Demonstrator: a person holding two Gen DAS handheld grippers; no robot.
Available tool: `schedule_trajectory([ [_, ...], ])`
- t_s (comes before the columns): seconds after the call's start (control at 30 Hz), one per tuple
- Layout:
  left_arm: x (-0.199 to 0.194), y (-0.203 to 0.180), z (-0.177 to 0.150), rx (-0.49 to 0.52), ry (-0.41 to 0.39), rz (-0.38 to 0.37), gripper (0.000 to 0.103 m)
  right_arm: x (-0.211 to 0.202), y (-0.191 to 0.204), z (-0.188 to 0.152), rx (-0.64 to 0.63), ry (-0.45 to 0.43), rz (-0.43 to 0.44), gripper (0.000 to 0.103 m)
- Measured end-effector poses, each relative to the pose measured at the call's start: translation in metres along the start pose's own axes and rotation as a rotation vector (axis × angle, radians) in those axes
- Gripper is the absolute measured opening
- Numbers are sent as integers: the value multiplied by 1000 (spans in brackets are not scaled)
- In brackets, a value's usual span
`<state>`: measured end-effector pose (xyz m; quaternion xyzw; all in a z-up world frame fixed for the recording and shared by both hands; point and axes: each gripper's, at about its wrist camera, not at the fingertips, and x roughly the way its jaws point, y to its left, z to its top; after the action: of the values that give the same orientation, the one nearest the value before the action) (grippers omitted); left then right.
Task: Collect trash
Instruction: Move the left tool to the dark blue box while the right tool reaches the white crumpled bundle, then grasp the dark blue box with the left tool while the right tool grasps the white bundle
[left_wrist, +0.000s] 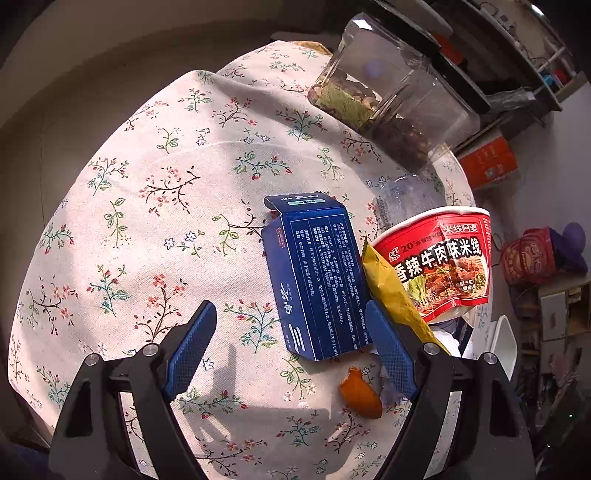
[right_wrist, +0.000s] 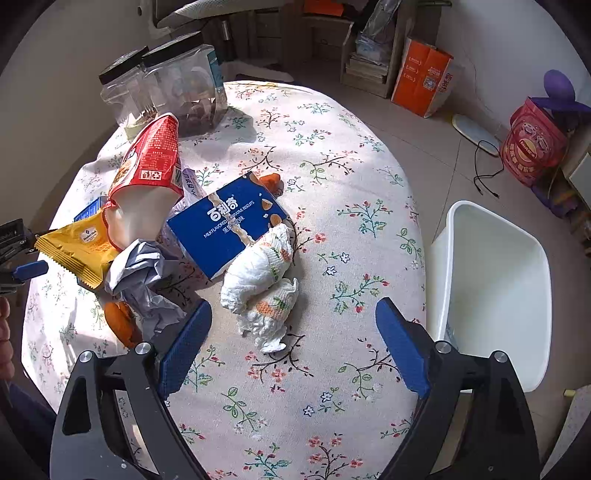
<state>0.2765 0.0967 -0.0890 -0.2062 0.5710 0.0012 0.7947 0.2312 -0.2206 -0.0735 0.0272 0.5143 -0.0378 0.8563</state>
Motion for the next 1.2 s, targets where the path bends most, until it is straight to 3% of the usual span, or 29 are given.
schedule_trajectory([
  [0.2,32,-13,4,18,69,-3,80,16,3,2,20,30,23,83],
  [0.37,47,-21,9,26,77,2,80,27,10,5,4,29,13,83],
  [0.57,62,-30,3,77,99,61,80,37,13,7,-1,40,9,78],
  [0.63,65,-28,2,77,103,77,72,39,13,7,1,46,14,73],
  [0.77,62,-28,2,79,86,98,56,49,14,5,-5,85,32,56],
  [0.83,58,-24,0,73,74,108,56,54,15,3,-9,114,65,42],
  [1.03,40,-17,-1,45,33,114,55,41,16,5,0,100,102,38],
  [1.2,8,-23,-3,80,-58,116,55,16,12,8,13,53,151,38],
])
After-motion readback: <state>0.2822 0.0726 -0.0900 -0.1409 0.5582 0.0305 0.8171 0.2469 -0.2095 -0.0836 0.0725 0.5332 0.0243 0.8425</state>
